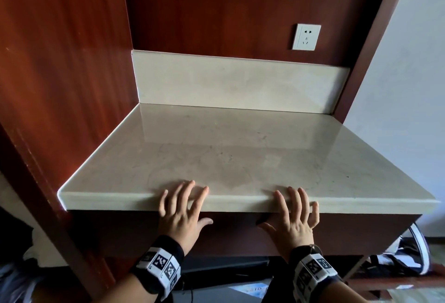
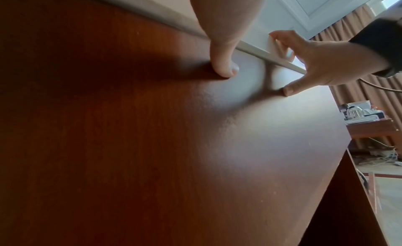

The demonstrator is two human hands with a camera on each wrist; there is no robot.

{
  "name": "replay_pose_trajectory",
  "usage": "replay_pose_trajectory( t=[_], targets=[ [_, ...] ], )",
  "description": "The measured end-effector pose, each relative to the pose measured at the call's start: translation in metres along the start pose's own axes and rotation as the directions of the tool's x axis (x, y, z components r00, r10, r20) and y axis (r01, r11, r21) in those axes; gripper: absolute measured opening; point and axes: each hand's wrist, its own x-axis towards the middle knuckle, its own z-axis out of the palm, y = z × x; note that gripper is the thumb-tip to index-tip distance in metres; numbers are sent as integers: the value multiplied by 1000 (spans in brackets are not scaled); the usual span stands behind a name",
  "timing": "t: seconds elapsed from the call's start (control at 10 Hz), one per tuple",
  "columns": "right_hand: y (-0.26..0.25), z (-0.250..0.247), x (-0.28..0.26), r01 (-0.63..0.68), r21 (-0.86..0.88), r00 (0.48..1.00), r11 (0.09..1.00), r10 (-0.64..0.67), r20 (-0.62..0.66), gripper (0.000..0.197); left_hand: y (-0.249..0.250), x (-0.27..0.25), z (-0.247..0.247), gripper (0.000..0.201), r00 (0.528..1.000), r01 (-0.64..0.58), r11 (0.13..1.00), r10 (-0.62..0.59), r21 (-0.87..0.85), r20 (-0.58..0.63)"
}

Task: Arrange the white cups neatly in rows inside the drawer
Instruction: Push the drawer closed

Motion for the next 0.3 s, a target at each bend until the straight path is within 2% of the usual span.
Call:
replay_pose_trajectory(
  t=[0.1,0.2,0.3],
  targets=[
    [-1,-1,0,6,-23,998,1000,-8,-66,98,1,1,-3,103,1000,20,1000,-20,18,13],
    [-7,-2,-4,-27,-19,999,999,27,-30,118,8,2,-9,102,997,73,997,-74,14,36],
    [-14,-14,-1,-68,-38,998,997,69,8,106,10,4,-21,97,989,103,995,-101,-16,105]
  ],
)
